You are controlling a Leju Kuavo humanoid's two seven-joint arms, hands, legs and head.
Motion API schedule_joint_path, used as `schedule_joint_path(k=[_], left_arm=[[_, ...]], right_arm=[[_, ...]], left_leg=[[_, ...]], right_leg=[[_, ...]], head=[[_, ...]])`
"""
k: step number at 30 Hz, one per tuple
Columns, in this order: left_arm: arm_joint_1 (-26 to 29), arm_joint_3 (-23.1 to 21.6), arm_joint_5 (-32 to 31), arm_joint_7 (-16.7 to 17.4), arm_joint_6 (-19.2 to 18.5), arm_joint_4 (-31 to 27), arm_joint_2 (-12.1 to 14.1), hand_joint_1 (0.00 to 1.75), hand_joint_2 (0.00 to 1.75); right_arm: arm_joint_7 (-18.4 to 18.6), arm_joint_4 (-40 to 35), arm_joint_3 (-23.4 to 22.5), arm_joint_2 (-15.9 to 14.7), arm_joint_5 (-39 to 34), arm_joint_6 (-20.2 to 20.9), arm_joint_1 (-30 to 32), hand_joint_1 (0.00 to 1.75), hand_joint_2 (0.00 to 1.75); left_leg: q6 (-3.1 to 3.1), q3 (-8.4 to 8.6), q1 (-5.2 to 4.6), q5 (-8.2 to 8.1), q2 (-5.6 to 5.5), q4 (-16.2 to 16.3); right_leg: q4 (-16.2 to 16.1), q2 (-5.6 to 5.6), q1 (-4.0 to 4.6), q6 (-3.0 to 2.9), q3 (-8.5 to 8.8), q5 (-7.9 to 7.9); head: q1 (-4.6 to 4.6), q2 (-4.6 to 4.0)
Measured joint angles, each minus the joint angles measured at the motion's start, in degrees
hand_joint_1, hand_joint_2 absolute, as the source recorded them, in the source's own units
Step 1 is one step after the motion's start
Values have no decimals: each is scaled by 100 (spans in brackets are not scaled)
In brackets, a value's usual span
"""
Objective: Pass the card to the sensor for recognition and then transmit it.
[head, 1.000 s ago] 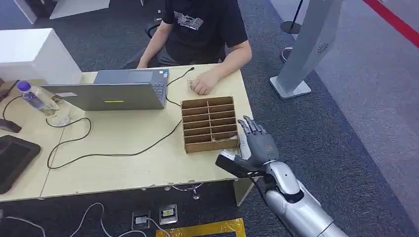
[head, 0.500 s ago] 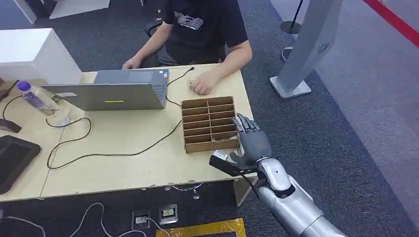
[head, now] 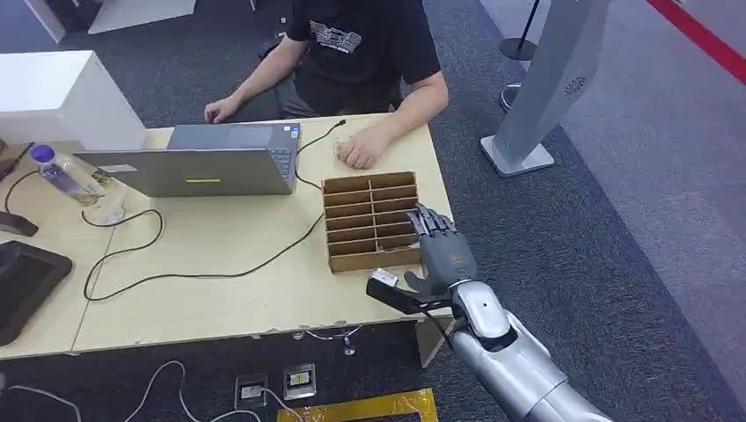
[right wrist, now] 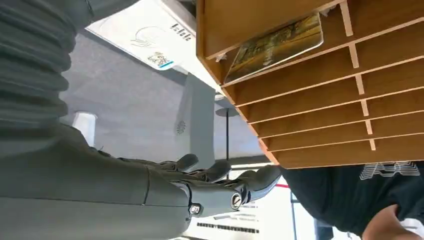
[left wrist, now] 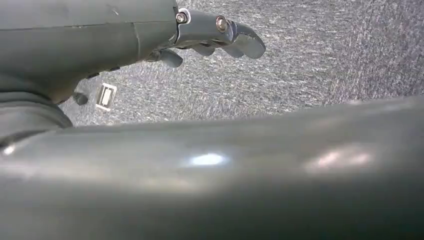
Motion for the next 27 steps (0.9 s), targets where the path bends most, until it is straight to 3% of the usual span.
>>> schedule_joint_path(k=[27], left_arm=[[-3,0,-59,-2,-46,0,0,0,0]], right_arm=[[-15,210,7,313,160,181,2,0,175]], left_leg=[[0,0,0,0,0,0]], right_leg=[[0,1,0,0,1,0]], head=[[0,0]])
